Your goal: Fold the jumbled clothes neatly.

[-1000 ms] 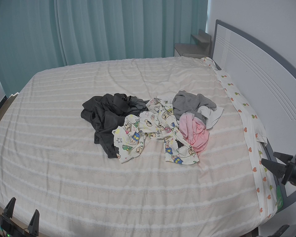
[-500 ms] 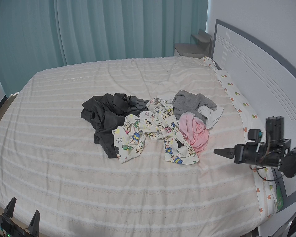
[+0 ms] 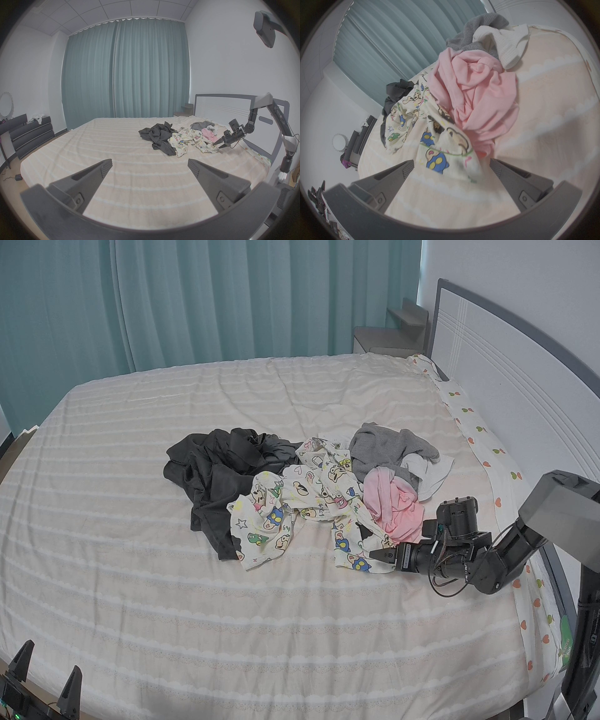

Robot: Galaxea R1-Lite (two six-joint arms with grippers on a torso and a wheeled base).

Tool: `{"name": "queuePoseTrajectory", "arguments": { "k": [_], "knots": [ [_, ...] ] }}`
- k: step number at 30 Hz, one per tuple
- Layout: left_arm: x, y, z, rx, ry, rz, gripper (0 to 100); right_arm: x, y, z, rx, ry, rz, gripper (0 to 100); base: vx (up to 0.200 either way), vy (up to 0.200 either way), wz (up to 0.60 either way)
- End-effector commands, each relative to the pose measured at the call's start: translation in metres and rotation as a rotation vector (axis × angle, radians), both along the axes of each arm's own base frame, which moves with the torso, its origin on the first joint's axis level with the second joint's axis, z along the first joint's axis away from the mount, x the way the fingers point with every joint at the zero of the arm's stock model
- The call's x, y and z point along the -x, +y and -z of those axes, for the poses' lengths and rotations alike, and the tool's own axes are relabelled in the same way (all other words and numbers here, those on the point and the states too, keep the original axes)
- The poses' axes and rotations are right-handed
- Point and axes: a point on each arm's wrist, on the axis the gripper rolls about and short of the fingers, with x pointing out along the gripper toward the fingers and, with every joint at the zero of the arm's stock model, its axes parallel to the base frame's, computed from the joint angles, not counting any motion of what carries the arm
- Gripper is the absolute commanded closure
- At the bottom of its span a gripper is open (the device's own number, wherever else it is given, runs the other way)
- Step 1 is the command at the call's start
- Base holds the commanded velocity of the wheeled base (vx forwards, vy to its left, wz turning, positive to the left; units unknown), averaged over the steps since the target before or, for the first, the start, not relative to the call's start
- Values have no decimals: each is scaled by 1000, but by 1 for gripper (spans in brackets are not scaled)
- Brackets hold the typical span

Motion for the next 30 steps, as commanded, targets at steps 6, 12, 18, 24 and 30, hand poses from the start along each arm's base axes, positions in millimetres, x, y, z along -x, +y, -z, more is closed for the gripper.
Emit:
{"name": "queuePoseTrajectory", "arguments": {
  "k": [6,12,18,24,30],
  "knots": [
    [-1,0,4,1,11,-2,0,-29,12,2,13,-46,40,0,0,0,0],
    [0,0,4,1,6,-2,0,-33,18,0,9,-63,32,0,0,0,0],
    [0,0,4,1,3,-2,0,-33,31,10,18,-28,2,0,0,0,0],
    [0,0,4,1,3,-3,0,-38,38,15,17,-30,-7,0,0,0,0],
    [0,0,4,1,3,-5,0,-40,43,22,23,-16,-15,100,0,0,0]
  ]
}}
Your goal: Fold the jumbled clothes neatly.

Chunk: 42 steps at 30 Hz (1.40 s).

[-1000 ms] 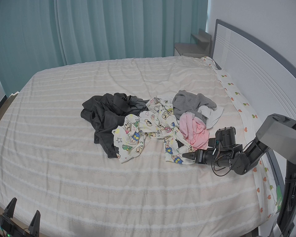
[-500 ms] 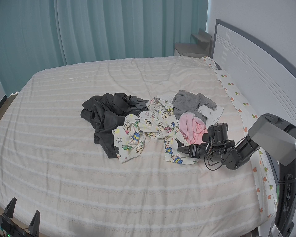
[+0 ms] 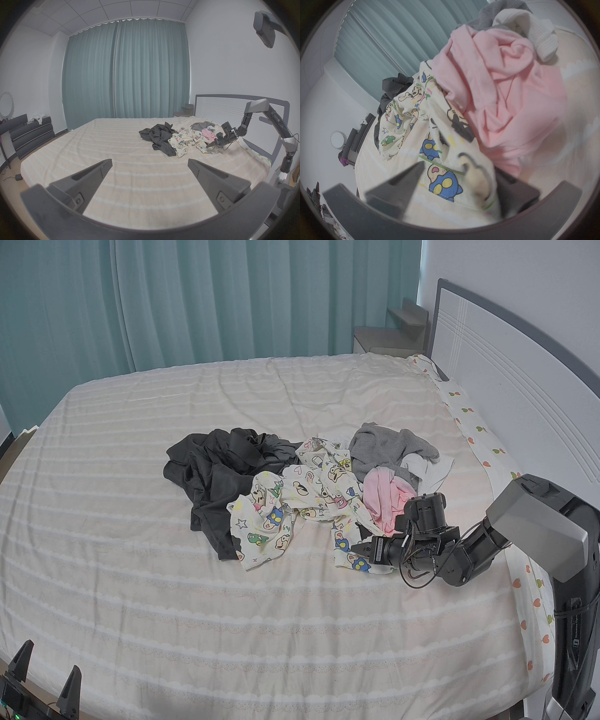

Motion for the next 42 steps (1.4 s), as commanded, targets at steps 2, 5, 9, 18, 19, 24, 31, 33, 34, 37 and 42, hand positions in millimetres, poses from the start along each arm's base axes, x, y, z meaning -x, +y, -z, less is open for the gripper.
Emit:
{"name": "queuePoseTrajectory", "arguments": {
  "k": [2,5,9,18,19,24,31,33,34,37,42],
  "knots": [
    [-1,0,4,0,7,-2,0,-2,4,8,3,7,-7,100,0,0,0],
    [-1,0,4,0,7,-2,0,1,3,4,-1,6,-4,100,0,0,0],
    [-1,0,4,-1,6,1,0,9,-1,-8,-28,12,6,100,0,0,0],
    [0,0,4,-4,6,1,0,60,-7,-68,-230,-50,-35,100,0,0,0],
    [0,0,4,-4,6,1,0,60,-7,-68,-230,-50,-35,100,0,0,0],
    [0,0,4,-12,9,-1,0,108,-12,-113,-295,-105,-111,100,0,0,0],
    [3,0,-15,23,-94,5,0,156,-11,-168,-403,-205,-210,100,0,0,0],
    [17,0,-66,99,-264,37,0,165,-9,-184,-429,-250,-242,100,0,0,0],
    [18,0,-70,105,-266,40,0,166,-9,-185,-430,-251,-243,100,0,0,0],
    [3,-2,-109,135,-165,132,0,174,-2,-221,-492,-355,-297,100,0,0,0],
    [-28,-7,-110,139,29,391,0,196,2,-271,-552,-433,-365,100,0,0,0]
  ]
}}
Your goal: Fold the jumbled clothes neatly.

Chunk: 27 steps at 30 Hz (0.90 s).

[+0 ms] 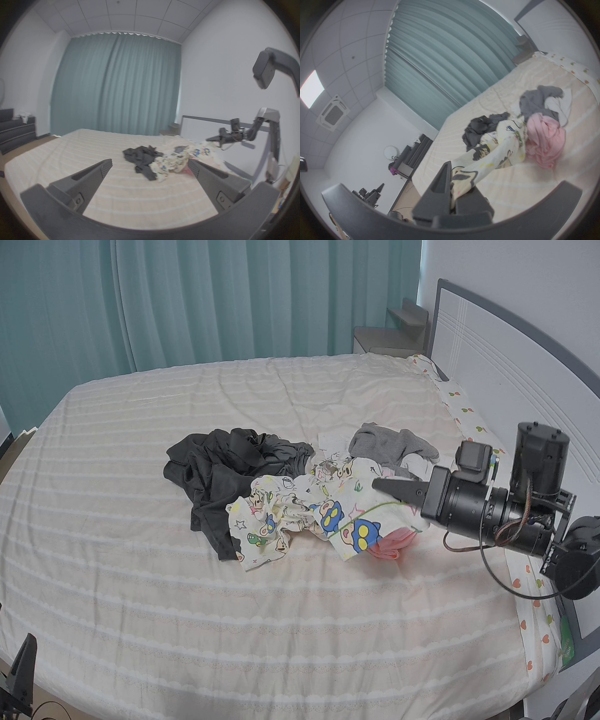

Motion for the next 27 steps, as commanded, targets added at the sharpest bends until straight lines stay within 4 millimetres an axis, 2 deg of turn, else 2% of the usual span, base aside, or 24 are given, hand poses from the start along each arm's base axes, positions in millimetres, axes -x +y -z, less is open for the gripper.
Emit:
{"name": "queuePoseTrajectory", "arguments": {
  "k": [1,2,6,13,18,21,27],
  "knots": [
    [-38,-5,-42,15,179,267,0,42,4,-84,-136,-186,-103,100,0,0,0],
    [-52,-7,-39,-17,248,296,0,51,3,-102,-152,-207,-125,100,0,0,0],
    [-82,-13,-25,-111,408,366,0,72,-1,-140,-190,-255,-192,100,0,0,0],
    [-113,-32,-16,-172,542,579,0,82,5,-175,-220,-297,-248,100,0,0,0],
    [-140,-46,-7,-189,602,633,0,86,11,-186,-227,-296,-278,100,0,0,0],
    [-150,-53,-1,-195,604,658,0,88,12,-188,-231,-299,-285,100,0,0,0],
    [-149,-68,4,-175,615,768,0,89,11,-185,-218,-283,-284,100,0,0,0]
  ]
}}
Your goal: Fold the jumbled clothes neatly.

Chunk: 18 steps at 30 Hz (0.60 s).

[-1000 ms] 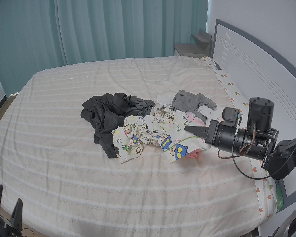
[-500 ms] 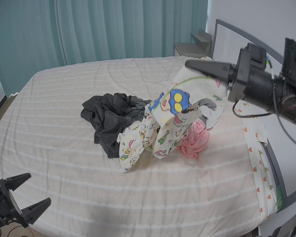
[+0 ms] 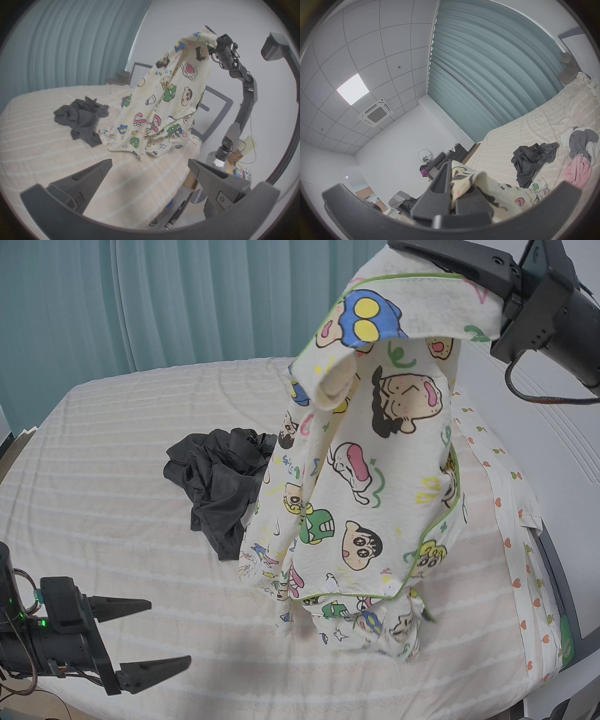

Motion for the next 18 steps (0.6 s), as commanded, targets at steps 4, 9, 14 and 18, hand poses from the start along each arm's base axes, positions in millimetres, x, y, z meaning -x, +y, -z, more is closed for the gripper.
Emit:
{"name": "queuePoseTrajectory", "arguments": {
  "k": [4,9,14,18],
  "knots": [
    [-15,-19,19,-20,118,75,0,5,-2,-4,-6,-7,-10,100,0,0,0],
    [-39,-36,39,-75,192,91,0,8,-1,-12,-27,-27,-22,100,0,0,0],
    [-65,-50,62,-98,160,35,0,12,1,-11,-27,-23,-38,100,0,0,0],
    [-84,-67,81,-102,139,14,0,15,-1,-11,-22,-17,-36,100,0,0,0]
  ]
}}
